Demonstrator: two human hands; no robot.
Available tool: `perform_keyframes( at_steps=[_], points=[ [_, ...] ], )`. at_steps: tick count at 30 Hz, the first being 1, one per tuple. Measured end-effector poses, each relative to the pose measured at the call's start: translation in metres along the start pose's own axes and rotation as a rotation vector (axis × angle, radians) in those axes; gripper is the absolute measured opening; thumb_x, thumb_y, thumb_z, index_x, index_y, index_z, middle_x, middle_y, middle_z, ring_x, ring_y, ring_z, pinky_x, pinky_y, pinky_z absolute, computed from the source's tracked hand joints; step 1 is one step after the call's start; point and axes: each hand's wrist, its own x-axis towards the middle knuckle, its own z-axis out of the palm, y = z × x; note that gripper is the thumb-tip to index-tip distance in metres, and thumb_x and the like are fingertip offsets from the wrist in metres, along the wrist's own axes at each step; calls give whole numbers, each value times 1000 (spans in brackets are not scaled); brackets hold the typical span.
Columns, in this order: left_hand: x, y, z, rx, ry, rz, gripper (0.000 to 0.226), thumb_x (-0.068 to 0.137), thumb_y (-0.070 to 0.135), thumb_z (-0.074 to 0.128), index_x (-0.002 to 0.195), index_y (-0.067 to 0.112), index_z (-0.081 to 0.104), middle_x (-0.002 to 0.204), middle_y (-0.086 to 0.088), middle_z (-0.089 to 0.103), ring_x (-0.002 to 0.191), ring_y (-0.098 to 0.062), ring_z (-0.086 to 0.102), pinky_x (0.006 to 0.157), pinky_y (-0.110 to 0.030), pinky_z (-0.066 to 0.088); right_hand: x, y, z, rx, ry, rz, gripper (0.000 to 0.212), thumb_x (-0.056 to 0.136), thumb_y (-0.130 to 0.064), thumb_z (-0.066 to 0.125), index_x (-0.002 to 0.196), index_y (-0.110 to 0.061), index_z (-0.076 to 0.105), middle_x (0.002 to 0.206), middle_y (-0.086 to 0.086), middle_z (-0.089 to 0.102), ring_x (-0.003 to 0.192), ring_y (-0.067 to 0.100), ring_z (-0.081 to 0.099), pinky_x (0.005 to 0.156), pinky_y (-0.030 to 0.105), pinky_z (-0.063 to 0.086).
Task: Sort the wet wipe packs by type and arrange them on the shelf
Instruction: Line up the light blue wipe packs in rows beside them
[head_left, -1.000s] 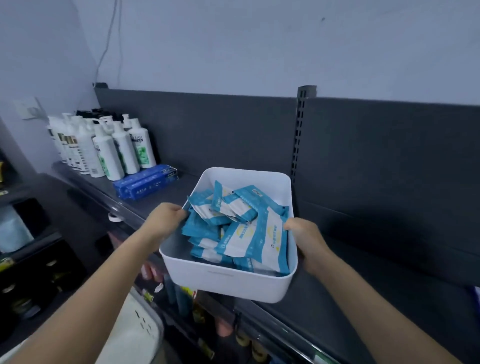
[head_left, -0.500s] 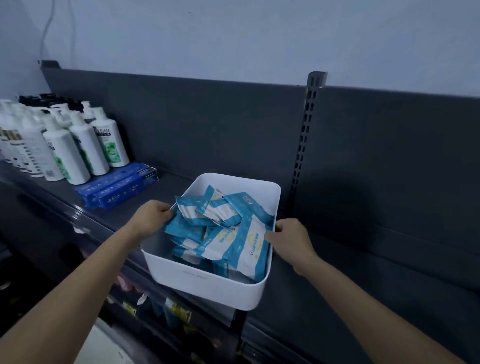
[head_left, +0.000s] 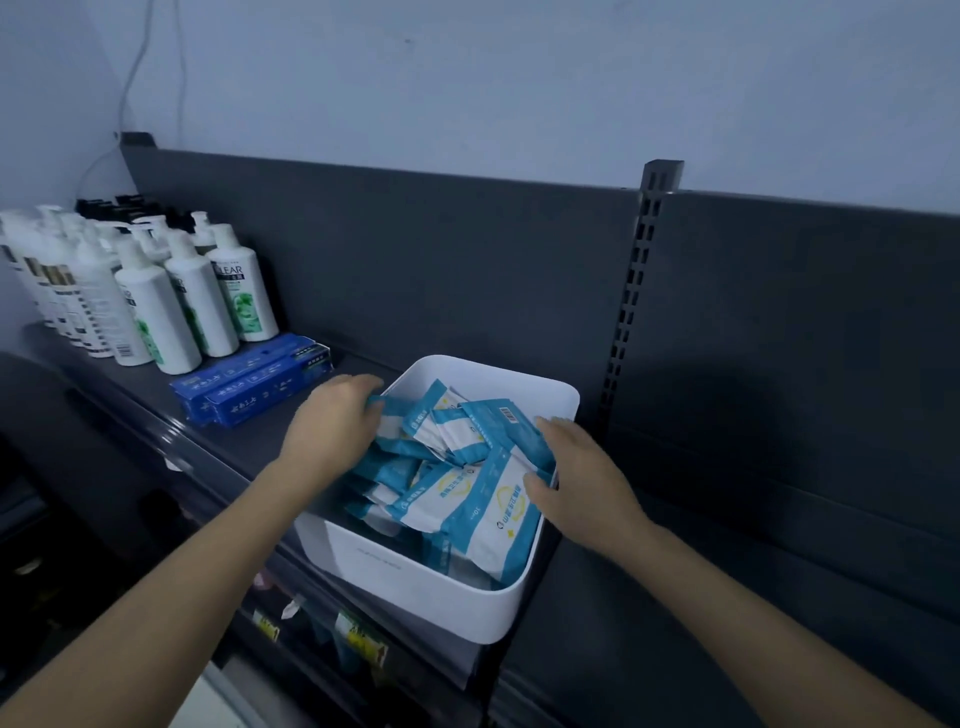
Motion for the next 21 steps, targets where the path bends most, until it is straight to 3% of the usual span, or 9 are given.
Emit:
perform_keyframes(
  at_steps=[3,7,11,14,16,18,21],
  points=[
    [2,16,0,-26,-95,-76,38,93,33,55,123,10,58,116,-16,61,108,-33,56,87,-38,45,25,3,-13,-59,-187,-59,45,83,-36,64,124,-25,51,114,-8,55,106,11,52,89,32,47],
    [7,27,10,-29,-216,-247,59,92,46,54,131,4,40,130,-23,46,117,-40,48,94,-41,40,56,2,-17,-94,-373,-125,45,72,-41,75,110,-33,52,106,-16,58,97,7,56,81,31,50],
    [19,38,19,-201,-202,-313,62,83,49,66,117,6,36,108,-12,51,108,-33,53,75,-35,41,79,2,-11,-103,-451,-148,62,69,-44,79,121,-27,48,116,-13,59,108,9,55,90,30,47],
    [30,33,18,-202,-202,-400,64,76,54,71,106,8,38,106,-9,56,102,-30,54,72,-34,41,98,5,-6,-197,-520,-48,90,69,-57,76,139,-20,33,130,-5,53,120,18,52,98,33,45],
    [31,28,21,-73,-191,-356,63,73,59,71,98,11,39,103,-9,58,104,-31,52,74,-37,43,111,6,-4,-257,-577,34,105,68,-63,74,144,-12,22,137,0,48,123,21,49,101,34,44],
    [30,28,30,-27,-183,-228,63,69,60,72,99,13,44,105,-6,60,103,-29,52,77,-37,43,121,7,0,-204,-613,94,99,65,-64,75,136,-12,31,133,1,52,116,19,52,99,36,46],
    [26,40,45,-227,-268,-166,78,71,54,75,128,12,42,124,-5,52,116,-24,50,93,-37,44,127,8,5,-50,-619,174,86,61,-60,80,124,-15,41,123,-1,57,110,17,56,97,38,48]
  ],
)
